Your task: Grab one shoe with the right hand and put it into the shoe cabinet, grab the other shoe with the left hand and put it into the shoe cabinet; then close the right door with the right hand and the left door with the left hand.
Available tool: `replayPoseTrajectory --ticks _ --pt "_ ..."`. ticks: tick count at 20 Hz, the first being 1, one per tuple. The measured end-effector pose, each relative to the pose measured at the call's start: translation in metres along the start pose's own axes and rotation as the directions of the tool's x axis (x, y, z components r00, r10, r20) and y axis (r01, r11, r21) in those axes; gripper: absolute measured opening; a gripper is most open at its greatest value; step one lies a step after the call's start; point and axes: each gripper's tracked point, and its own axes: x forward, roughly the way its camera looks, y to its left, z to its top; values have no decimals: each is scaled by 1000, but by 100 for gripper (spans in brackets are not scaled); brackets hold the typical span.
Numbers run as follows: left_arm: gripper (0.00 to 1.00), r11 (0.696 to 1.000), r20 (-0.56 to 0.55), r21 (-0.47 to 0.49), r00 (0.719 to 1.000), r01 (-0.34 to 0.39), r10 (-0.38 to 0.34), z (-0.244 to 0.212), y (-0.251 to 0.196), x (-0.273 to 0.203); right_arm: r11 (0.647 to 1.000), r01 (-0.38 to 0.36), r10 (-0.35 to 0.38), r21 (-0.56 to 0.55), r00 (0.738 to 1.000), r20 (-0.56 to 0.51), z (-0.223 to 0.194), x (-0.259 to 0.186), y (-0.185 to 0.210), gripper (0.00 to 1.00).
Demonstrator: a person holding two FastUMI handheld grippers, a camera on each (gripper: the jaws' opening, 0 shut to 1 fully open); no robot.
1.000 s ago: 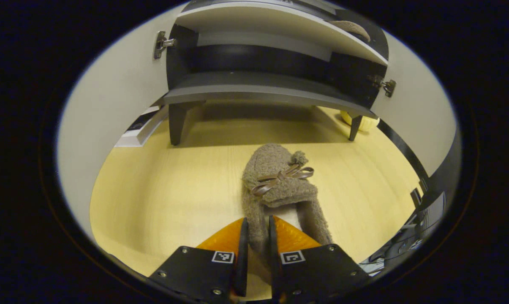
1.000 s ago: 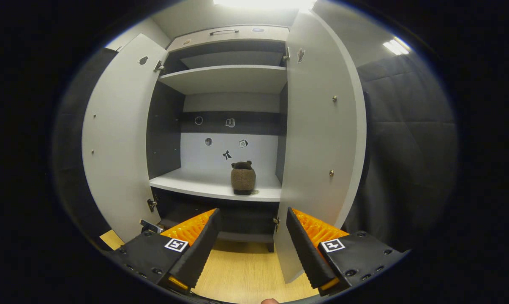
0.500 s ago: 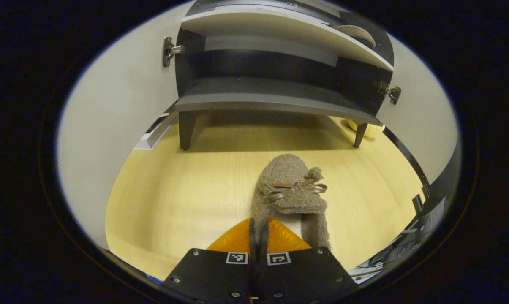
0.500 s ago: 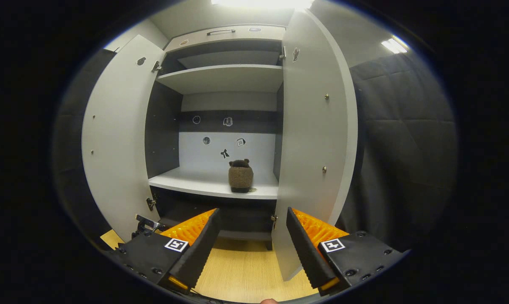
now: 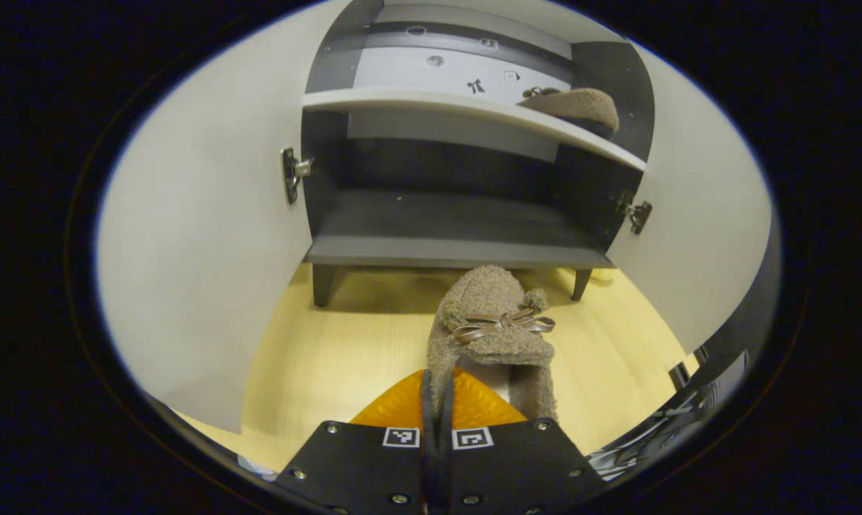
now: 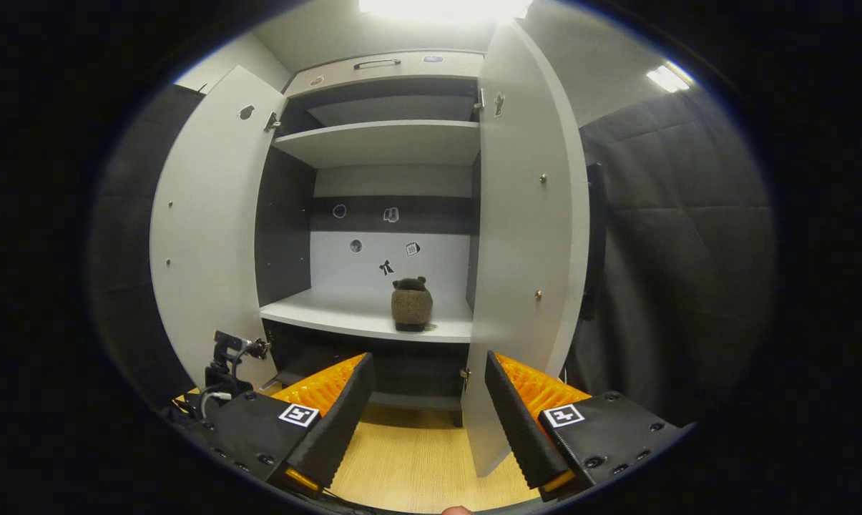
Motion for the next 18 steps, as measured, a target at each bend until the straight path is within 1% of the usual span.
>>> replayPoseTrajectory --ticks 4,7,11,15,18 --pt "1 1000 96 17 995 7 -8 47 -11 -22 1000 1 -1 18 1000 6 1 -2 -8 97" --pt "2 1000 165 8 986 22 -23 83 -21 -35 999 -6 6 32 1000 9 1 -3 -11 98" --pt "1 999 265 36 964 23 -31 132 -34 -49 998 -20 19 52 1000 21 1 -7 -9 98" --pt "1 999 332 13 942 40 -42 180 -41 -48 999 -27 26 47 1000 15 -6 -11 -5 97" --pt "1 999 379 25 924 32 -39 210 -41 -46 999 -25 25 31 1000 -4 -17 -12 -2 97"
